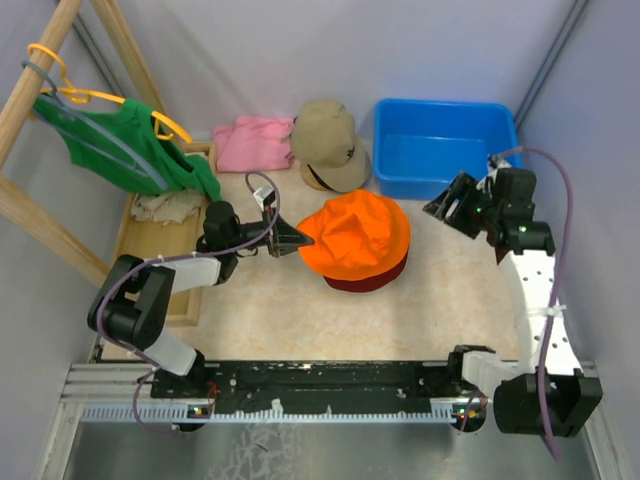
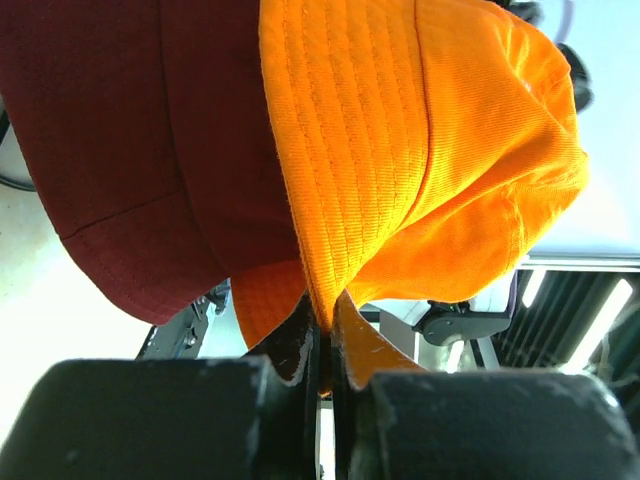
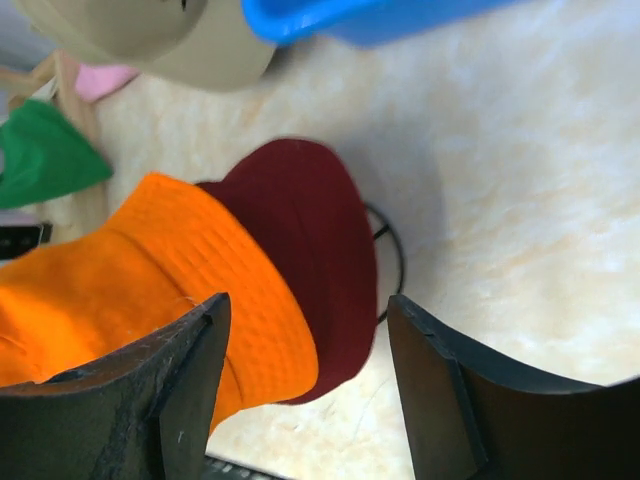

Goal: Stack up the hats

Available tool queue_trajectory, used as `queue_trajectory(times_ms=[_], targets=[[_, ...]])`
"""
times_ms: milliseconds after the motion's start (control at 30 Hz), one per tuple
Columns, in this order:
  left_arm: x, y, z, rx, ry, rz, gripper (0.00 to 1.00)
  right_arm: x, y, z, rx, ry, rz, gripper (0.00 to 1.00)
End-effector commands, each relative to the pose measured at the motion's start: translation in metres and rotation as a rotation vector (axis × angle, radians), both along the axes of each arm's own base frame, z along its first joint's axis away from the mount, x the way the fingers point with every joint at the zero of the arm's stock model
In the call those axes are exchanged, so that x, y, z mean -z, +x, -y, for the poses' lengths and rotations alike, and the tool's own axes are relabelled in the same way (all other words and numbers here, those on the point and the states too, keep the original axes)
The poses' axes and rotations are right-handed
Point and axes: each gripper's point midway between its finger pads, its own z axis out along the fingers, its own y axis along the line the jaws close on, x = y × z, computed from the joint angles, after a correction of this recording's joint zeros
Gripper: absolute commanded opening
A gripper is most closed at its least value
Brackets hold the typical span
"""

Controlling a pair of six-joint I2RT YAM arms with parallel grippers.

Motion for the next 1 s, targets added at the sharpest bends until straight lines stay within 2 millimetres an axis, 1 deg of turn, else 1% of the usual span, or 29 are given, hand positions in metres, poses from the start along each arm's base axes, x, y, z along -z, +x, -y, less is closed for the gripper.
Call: queue_trajectory(times_ms=[0,33,100,167,333,400,533,667,733,833,967], targets=[[-0.014,-0.002,0.002,0.050,-0.035,0.063,0.05,0.004,-0.002,-0.046,-0.195,0.301,0.073,0.63],[-0.015,-0.002,0.002,0.052,-0.039,0.065,0.05,0.005,-0.001,-0.053,-0.229,0.355,0.087,0.63],[-0.016,0.000,0.003,0.054,-0.042,0.060,0.05,0.007,0.002,-0.059,-0.259,0.419,0.111,0.62],[-0.018,0.000,0.003,0.056,-0.047,0.056,0.05,0.009,0.007,-0.061,-0.269,0.447,0.124,0.60],[-0.019,0.001,0.004,0.061,-0.056,0.049,0.04,0.014,0.016,-0.063,-0.289,0.511,0.172,0.60],[-0.020,0.001,0.004,0.062,-0.056,0.044,0.04,0.020,0.018,-0.063,-0.295,0.542,0.163,0.60],[-0.020,0.003,0.004,0.061,-0.058,0.038,0.04,0.030,0.019,-0.065,-0.314,0.556,0.152,0.61],[-0.022,0.006,0.005,0.062,-0.064,0.038,0.04,0.040,0.019,-0.064,-0.323,0.535,0.133,0.63],[-0.022,0.007,0.006,0.062,-0.065,0.036,0.03,0.043,0.019,-0.065,-0.332,0.547,0.128,0.63],[-0.021,0.008,0.007,0.059,-0.065,0.034,0.03,0.040,0.016,-0.069,-0.354,0.590,0.132,0.54],[-0.019,0.011,0.007,0.050,-0.067,0.026,0.03,0.035,0.012,-0.074,-0.389,0.642,0.129,0.50]])
